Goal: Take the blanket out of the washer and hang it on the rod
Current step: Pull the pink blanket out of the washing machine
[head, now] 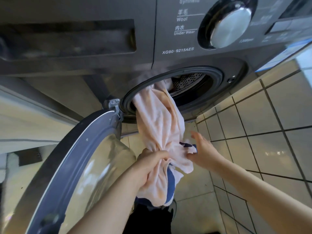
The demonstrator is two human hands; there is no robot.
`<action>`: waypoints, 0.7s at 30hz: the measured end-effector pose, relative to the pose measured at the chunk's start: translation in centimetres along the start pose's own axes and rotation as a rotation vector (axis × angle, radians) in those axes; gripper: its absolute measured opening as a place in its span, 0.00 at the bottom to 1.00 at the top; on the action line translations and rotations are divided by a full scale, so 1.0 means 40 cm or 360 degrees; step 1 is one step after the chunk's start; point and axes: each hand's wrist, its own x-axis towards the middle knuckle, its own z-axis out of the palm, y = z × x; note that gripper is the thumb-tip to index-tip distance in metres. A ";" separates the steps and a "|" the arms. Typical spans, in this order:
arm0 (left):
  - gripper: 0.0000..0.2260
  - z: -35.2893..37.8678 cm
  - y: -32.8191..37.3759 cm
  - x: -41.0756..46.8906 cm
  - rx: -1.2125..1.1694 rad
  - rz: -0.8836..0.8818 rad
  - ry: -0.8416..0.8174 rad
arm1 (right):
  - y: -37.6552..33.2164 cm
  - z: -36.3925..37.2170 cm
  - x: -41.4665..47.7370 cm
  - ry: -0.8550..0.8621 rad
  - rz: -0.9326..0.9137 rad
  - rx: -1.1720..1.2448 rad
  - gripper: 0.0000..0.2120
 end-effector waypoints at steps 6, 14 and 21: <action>0.27 -0.010 -0.006 -0.001 -0.0317 -0.0058 -0.0226 | -0.020 0.004 -0.003 0.0013 0.0003 0.0083 0.10; 0.41 0.026 0.005 0.004 -0.0638 -0.0110 -0.0326 | -0.040 -0.043 -0.176 0.0136 -0.0582 0.0327 0.18; 0.22 0.069 0.039 0.010 -0.0287 -0.0064 -0.0041 | -0.004 -0.028 -0.271 0.0171 -0.0980 -0.0598 0.42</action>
